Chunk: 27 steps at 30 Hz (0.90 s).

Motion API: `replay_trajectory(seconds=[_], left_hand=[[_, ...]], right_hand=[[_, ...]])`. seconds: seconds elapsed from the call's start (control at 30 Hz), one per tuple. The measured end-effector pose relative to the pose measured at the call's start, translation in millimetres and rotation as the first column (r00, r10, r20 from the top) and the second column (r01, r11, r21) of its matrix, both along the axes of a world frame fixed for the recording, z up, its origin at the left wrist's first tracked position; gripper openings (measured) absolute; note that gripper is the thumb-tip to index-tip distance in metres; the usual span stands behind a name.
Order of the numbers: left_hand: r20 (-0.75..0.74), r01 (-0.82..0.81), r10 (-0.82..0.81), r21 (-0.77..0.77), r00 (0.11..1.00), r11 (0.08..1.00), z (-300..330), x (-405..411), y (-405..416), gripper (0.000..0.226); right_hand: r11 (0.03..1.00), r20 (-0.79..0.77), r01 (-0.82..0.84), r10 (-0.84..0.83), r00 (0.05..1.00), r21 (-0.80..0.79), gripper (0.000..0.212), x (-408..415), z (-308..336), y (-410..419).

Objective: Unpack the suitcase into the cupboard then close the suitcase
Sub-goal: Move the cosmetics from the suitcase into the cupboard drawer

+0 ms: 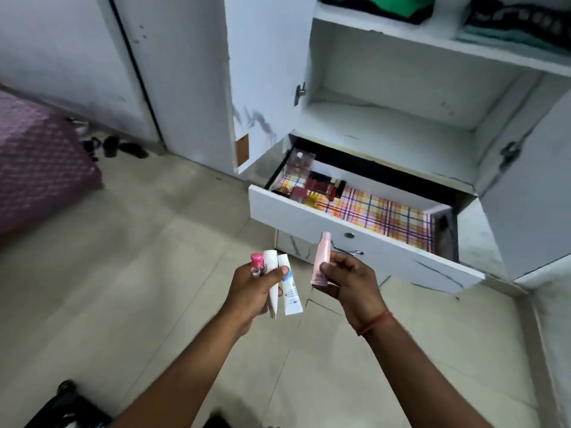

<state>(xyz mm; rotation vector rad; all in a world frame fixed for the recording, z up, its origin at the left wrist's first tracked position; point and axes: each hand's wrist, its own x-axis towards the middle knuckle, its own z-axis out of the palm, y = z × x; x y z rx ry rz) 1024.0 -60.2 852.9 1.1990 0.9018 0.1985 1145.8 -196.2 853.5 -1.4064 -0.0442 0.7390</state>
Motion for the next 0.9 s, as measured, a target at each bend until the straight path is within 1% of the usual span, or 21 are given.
replay_trajectory(seconds=[0.13,0.2,0.27,0.43,0.57,0.7,0.73,0.77,0.83,0.9], left_hand=[[-0.015,0.048,-0.048,0.024,0.999,0.999,-5.0,53.7,37.7,0.011],[-0.014,0.074,-0.074,0.046,0.997,0.996,-9.6,82.7,62.6,0.011],[-0.027,0.106,-0.104,0.068,0.994,0.992,-10.5,108.4,85.9,0.010],[-0.061,0.201,-0.197,0.072,0.979,0.977,-8.3,167.1,133.2,0.009],[-0.083,0.266,-0.260,0.062,0.962,0.962,-9.5,209.7,155.4,0.006],[-0.080,0.243,-0.237,0.081,0.968,0.966,-16.6,244.2,165.8,0.006],[-0.092,0.230,-0.222,0.085,0.971,0.970,-25.7,268.4,167.0,0.006],[-0.105,0.218,-0.208,0.086,0.972,0.972,-33.5,285.5,168.2,0.006],[-0.107,0.191,-0.182,0.077,0.977,0.979,-34.4,291.9,169.2,0.007],[-0.102,0.159,-0.152,0.058,0.983,0.986,-43.9,311.5,167.6,0.010]], right_hand=[[0.997,0.000,0.067,-0.067,0.998,-0.024,0.021,41.2,-10.1,27.5],[0.993,0.053,0.079,-0.074,0.996,-0.091,0.020,62.4,-17.7,45.2],[0.984,0.074,0.119,-0.111,0.991,-0.130,0.021,80.0,-22.2,62.8],[0.949,-0.001,0.302,-0.304,0.953,-0.088,0.021,124.4,-30.6,101.1],[0.924,-0.001,0.366,-0.368,0.930,-0.111,0.019,160.6,-32.6,117.4],[0.910,0.067,0.358,-0.352,0.934,-0.211,0.013,196.3,-38.2,123.9],[0.903,0.069,0.339,-0.333,0.940,-0.263,0.013,221.7,-49.9,124.6],[0.899,0.067,0.309,-0.304,0.950,-0.310,0.013,240.1,-60.3,125.1],[0.894,0.056,0.232,-0.229,0.972,-0.383,0.012,250.5,-68.5,128.8],[0.879,0.018,0.143,-0.151,0.988,-0.456,0.012,275.1,-88.2,134.3]])
